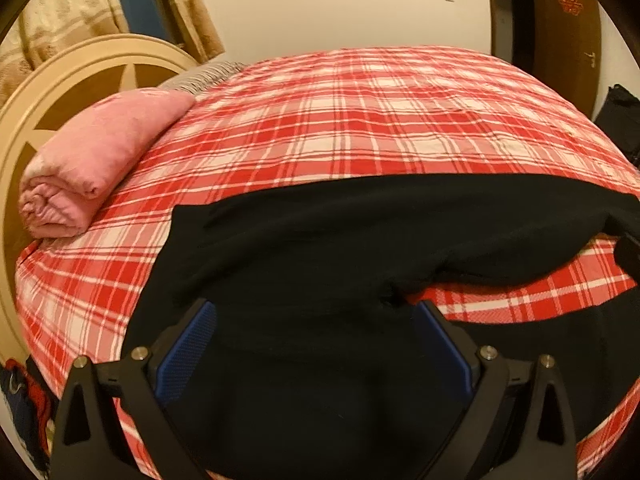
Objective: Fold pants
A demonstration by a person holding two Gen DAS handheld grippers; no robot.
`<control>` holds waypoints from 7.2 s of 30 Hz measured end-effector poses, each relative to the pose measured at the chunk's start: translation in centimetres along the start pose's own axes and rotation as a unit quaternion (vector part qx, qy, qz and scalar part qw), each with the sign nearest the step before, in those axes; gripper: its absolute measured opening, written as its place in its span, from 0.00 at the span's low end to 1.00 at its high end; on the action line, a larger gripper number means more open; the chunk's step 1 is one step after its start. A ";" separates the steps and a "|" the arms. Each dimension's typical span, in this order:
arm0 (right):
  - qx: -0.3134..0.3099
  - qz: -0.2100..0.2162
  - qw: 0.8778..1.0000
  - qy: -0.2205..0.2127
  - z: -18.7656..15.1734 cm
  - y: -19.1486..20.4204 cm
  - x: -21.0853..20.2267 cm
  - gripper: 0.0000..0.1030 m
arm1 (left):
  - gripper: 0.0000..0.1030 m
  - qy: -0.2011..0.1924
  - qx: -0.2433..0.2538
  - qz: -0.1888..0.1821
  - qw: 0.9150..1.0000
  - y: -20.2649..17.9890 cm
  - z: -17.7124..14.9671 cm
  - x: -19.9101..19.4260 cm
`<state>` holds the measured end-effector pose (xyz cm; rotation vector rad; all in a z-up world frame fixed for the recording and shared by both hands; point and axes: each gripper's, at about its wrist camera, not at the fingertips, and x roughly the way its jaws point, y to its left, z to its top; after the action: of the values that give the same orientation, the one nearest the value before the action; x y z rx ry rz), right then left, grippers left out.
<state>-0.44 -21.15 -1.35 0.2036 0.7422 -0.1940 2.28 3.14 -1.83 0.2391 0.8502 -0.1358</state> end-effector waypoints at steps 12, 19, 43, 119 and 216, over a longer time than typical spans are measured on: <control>-0.173 0.100 0.974 0.110 7.7 4.8 15.6 0.90 | 0.98 0.053 -0.080 0.011 0.995 5.7 4.5 7.6; -0.191 0.130 0.957 0.177 7.0 5.5 22.2 0.74 | 0.98 0.087 -0.088 0.006 0.992 5.6 3.7 10.6; -0.261 0.229 0.937 0.046 -0.9 7.0 2.5 0.06 | 1.00 0.033 -0.159 -0.015 0.987 12.7 2.8 3.5; -0.216 0.243 0.946 0.007 -6.9 4.4 -3.3 0.06 | 0.09 0.004 -0.259 -0.147 0.955 14.7 2.2 0.1; -0.129 0.388 0.894 0.181 -2.7 10.5 11.4 0.58 | 0.69 -0.033 -0.175 0.049 0.983 10.8 -12.3 1.5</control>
<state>8.65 -11.59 -9.91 0.2709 0.9919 0.7229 -3.38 16.77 -9.06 -0.0541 0.7811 0.0988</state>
